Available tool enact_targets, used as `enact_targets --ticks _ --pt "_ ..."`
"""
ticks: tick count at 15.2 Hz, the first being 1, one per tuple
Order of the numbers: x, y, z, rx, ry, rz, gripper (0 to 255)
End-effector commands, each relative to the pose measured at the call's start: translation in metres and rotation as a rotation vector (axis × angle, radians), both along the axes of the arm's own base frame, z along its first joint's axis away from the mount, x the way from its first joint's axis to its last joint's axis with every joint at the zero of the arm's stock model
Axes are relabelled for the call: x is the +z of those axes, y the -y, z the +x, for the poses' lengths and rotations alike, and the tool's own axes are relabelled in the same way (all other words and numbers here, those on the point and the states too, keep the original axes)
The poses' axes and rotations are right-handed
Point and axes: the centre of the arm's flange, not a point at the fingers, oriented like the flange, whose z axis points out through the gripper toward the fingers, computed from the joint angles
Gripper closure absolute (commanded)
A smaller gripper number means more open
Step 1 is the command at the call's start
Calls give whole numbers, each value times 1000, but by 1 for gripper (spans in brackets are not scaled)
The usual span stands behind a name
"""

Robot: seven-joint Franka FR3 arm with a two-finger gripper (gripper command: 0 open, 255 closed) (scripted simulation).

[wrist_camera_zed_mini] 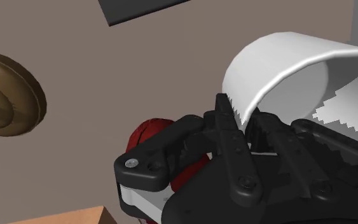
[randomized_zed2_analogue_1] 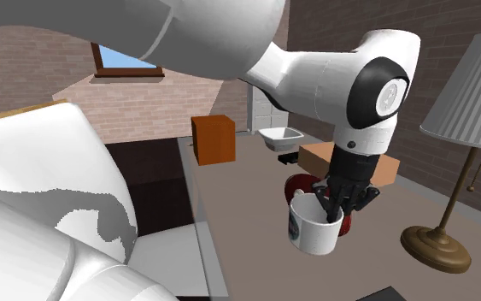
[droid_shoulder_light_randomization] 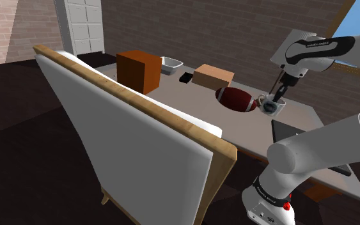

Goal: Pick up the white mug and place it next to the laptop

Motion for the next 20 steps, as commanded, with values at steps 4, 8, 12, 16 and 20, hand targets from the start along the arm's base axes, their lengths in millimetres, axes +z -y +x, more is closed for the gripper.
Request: enact_targets --ticks 4,8,12,16,20 --pt "-28 0 0 0 0 0 255" --pt "-49 0 0 0 0 0 255" --pt "-70 0 0 0 0 0 255" --pt "-91 0 0 0 0 0 255" --pt "-112 0 0 0 0 0 255"
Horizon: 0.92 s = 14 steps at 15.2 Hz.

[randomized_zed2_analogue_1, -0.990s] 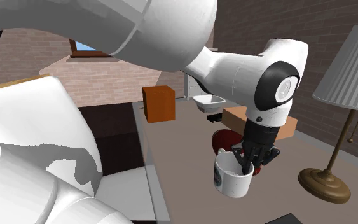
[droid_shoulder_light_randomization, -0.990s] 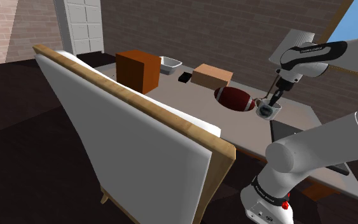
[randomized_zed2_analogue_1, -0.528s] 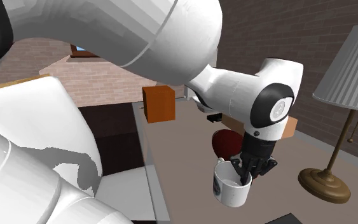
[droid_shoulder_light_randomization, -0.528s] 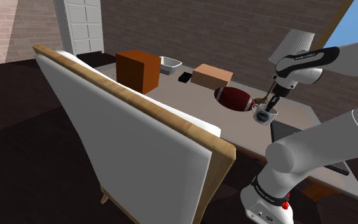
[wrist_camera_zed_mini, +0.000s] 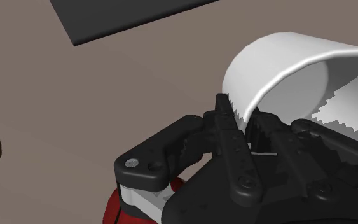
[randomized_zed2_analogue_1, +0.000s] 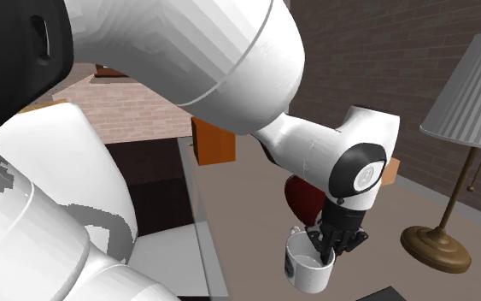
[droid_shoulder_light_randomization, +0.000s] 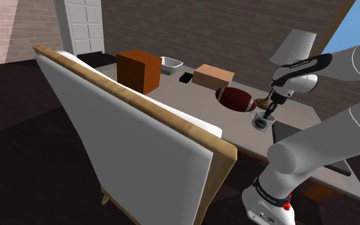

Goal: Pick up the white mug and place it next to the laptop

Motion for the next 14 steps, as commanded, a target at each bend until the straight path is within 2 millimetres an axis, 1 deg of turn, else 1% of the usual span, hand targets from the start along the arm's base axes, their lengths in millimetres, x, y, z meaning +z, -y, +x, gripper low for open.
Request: enact_targets --ticks 1,2,10,11,14 --pt "-10 0 1 0 1 -1 255" --pt "-13 0 1 0 1 -1 255" --pt "-13 0 1 0 1 -1 255" --pt "-13 0 1 0 1 -1 0" --pt "-13 0 1 0 1 -1 0"
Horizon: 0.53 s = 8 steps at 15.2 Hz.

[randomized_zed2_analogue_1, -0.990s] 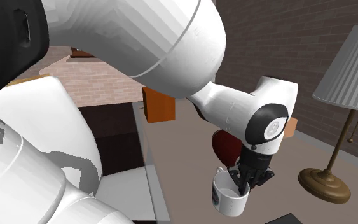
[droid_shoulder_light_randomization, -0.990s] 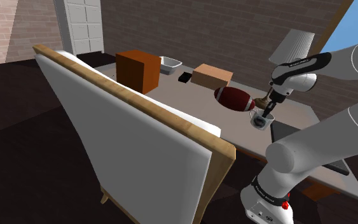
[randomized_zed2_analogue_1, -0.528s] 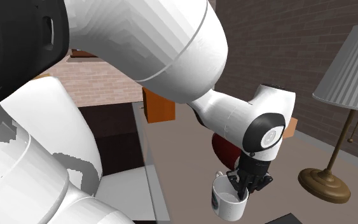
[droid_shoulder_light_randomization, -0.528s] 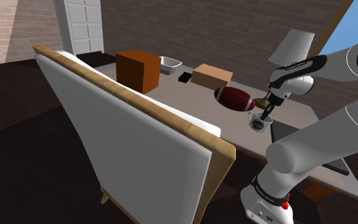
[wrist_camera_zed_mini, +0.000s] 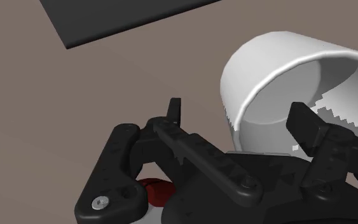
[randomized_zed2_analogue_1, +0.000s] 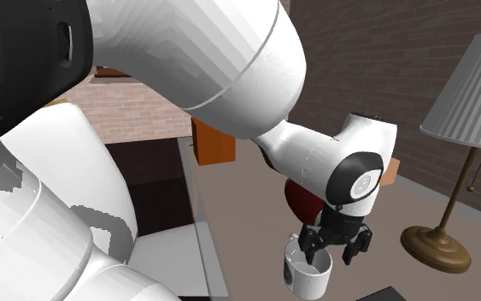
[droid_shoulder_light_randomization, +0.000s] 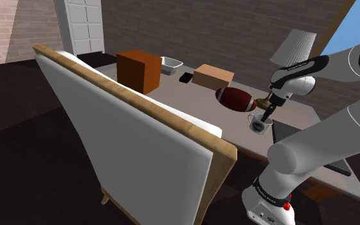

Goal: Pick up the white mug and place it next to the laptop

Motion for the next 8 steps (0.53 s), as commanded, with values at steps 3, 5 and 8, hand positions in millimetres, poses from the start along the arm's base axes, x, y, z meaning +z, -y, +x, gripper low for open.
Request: enact_targets --ticks 3,5,8 --pt "13 1 -1 0 0 0 0" --pt "39 2 -2 0 0 0 0" --pt "50 3 -3 0 0 0 0"
